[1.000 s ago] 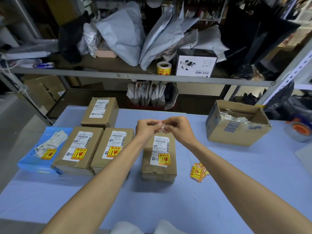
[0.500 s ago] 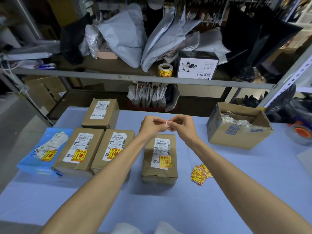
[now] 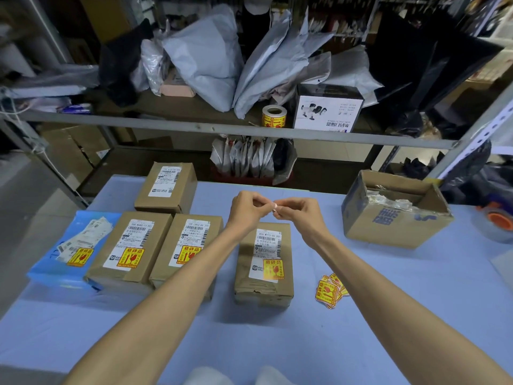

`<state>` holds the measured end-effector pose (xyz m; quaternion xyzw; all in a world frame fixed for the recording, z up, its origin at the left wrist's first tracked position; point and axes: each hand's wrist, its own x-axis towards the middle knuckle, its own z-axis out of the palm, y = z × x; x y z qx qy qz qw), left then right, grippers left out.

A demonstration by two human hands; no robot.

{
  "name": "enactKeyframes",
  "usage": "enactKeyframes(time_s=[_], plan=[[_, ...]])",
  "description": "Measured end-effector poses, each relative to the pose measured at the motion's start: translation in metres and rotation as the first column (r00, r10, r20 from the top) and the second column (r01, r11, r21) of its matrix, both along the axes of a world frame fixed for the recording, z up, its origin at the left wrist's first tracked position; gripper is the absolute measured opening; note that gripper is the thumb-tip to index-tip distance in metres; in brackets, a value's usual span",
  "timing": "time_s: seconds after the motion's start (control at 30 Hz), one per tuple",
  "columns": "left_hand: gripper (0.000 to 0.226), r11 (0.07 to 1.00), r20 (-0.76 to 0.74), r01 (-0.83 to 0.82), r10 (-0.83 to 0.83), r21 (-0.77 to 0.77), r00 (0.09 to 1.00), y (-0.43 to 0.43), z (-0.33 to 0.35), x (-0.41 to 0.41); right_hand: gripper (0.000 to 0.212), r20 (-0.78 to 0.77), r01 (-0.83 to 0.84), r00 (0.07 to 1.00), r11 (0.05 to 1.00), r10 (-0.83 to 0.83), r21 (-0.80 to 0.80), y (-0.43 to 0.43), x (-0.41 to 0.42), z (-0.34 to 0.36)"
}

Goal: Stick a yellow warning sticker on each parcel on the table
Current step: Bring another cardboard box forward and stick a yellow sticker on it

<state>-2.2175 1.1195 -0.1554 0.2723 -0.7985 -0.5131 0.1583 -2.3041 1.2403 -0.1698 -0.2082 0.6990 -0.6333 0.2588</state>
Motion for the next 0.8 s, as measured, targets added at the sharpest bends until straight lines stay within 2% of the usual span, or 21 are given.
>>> enactKeyframes(time_s=[0.1, 0.23, 0.33, 0.43, 0.53, 0.67, 0.8], plan=[[0.015, 0.996, 0.017, 0.033, -0.035, 0.08, 0.999, -0.004, -0.003, -0.002, 0.013, -0.074, -0.019, 0.997, 0.999, 0.021, 0.036, -0.002, 0.0, 0.0], [0.025, 0.954, 0.043, 0.042, -0.057, 0.296, 0.997, -0.008, -0.007, -0.005, 0.015, -0.216, -0.036, 0.974, 0.993, 0.061, 0.117, -0.006, -0.002, 0.0], [0.02, 0.908, 0.063, 0.059, -0.093, 0.414, 0.994, -0.009, -0.008, -0.005, 0.017, -0.255, -0.02, 0.965, 0.983, 0.067, 0.182, -0.008, -0.005, -0.003], [0.011, 0.894, 0.049, 0.037, -0.065, 0.446, 0.997, -0.007, -0.009, -0.007, 0.017, -0.281, 0.02, 0.959, 0.98, 0.038, 0.199, -0.009, -0.003, -0.006], [0.002, 0.888, 0.001, -0.009, 0.01, 0.459, 1.0, -0.007, -0.01, -0.01, 0.01, -0.22, 0.066, 0.975, 0.992, -0.041, 0.111, -0.006, -0.001, -0.008], [0.011, 0.903, 0.026, -0.038, 0.03, 0.428, 0.999, -0.007, -0.011, -0.014, 0.013, -0.149, 0.14, 0.98, 0.989, -0.133, 0.038, -0.002, 0.001, -0.007], [0.015, 0.92, 0.046, 0.004, -0.024, 0.392, 0.999, 0.001, -0.009, -0.019, 0.01, -0.182, 0.175, 0.971, 0.979, -0.154, 0.107, 0.003, -0.007, -0.01]])
